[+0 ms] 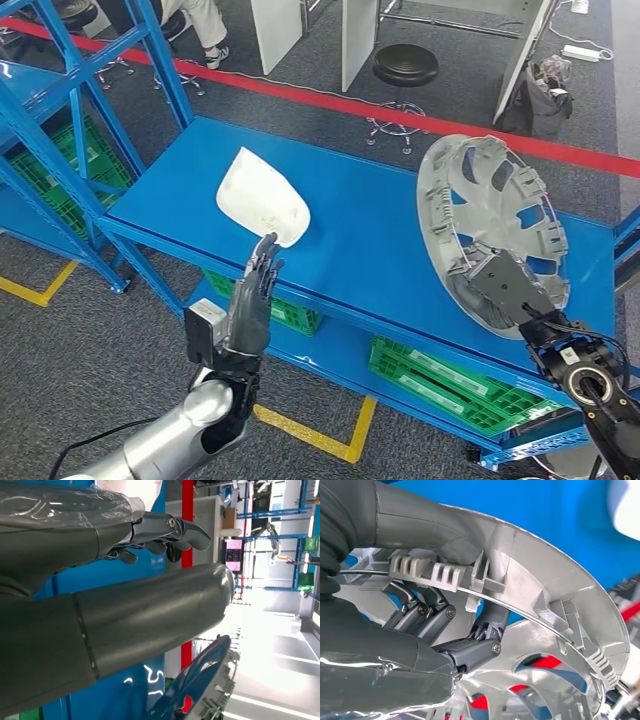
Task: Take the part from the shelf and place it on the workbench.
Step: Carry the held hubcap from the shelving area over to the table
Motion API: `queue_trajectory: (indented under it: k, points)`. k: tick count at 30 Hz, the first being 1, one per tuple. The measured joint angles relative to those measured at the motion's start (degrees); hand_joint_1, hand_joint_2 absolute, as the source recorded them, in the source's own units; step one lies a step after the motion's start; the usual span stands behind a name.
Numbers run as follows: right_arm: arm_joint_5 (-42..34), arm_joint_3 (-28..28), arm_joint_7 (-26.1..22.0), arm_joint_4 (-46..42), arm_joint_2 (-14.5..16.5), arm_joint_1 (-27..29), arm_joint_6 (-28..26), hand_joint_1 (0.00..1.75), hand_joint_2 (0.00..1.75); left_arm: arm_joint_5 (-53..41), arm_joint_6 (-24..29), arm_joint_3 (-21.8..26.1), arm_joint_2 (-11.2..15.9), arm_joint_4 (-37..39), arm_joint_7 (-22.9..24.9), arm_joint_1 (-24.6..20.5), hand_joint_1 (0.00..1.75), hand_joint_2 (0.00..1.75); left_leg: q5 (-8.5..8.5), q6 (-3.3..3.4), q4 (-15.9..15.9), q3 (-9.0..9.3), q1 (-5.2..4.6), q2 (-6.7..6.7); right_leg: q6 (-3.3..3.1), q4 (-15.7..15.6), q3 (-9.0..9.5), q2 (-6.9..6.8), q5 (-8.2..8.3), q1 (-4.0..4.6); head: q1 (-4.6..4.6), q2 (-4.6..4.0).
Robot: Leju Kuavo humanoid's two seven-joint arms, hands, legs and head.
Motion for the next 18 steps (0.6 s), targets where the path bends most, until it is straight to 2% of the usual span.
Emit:
queue_trajectory:
  k: [9,18]
  points:
    - [-2.2,-5.0,-0.4,-6.8,0.0,0.5,-1.5,1.75,1.75,-0.7,-1.6,0.0,-0.6,0.8,-0.4,-0.5,0.00,0.00,0.00,0.00,0.0,-0.12,0.00,0.00,0.00,0.0,-0.10,0.00,0.00,0.00,0.01,0.00]
    - [-1.3,-6.0,-3.7,-12.1,0.1,0.0,-3.5,1.75,1.75,-0.8,-1.1,0.0,-0.7,0.9,-0.4,-0.5,0.00,0.00,0.00,0.00,0.0,-0.18,0.00,0.00,0.00,0.0,-0.15,-0.01,0.00,0.00,0.00,0.00]
